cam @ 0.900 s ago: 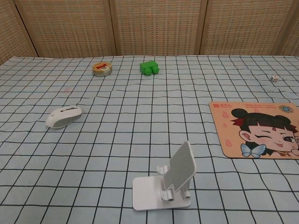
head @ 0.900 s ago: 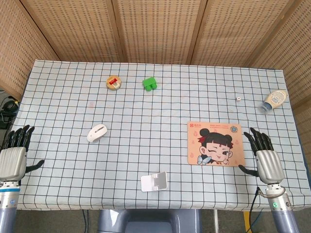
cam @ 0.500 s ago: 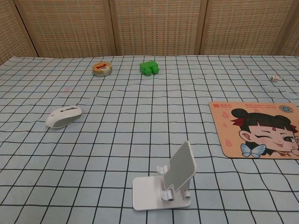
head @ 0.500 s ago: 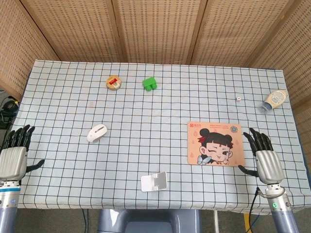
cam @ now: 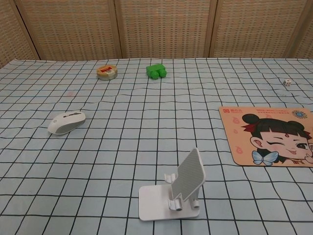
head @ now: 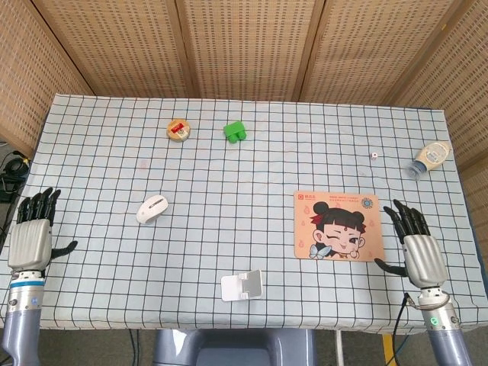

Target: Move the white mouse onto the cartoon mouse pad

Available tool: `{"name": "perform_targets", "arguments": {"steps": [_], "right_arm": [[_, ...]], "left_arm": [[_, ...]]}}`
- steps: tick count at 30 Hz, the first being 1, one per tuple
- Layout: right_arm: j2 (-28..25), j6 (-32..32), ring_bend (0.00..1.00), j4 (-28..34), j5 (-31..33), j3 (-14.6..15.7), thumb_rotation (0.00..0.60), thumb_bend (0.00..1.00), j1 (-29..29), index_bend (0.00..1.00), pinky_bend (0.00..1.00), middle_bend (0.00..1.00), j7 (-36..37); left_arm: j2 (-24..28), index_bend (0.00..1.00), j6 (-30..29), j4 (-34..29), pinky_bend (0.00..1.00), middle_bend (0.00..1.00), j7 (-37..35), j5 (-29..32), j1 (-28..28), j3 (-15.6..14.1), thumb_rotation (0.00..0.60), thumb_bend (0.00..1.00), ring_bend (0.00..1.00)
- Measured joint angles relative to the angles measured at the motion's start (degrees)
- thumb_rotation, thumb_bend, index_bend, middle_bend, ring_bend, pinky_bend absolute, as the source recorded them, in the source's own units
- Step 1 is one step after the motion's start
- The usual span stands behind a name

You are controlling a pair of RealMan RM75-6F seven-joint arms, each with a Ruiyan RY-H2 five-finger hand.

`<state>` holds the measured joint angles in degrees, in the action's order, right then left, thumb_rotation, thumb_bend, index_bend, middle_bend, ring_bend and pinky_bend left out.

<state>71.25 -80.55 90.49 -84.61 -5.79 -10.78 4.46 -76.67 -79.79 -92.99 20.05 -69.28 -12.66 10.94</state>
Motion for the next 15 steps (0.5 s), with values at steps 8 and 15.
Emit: {"name": "perform_targets", "arguments": {"steps": [8,15], "right_arm": [[-1.05,0.31,0.00,-0.18,0.71,-0.55,0.600,0.12,0.00,0.11,0.00,0.00,3.02],[-1.62,1.02,0.00,-0.47,1.33,-0.81,0.600,0.12,-0.13,0.11,0.00,0.00,4.93]], "left_arm": [[-3.13,0.02,3.50,-1.23,0.00,0.00,9.81,7.98,-5.31,3.59,0.600,0.07,0.00],[-6.98,0.02,6.05,-0.28,0.00,0.00,16.23,15.78,-9.86,5.80,0.600,0.07,0.00]]}}
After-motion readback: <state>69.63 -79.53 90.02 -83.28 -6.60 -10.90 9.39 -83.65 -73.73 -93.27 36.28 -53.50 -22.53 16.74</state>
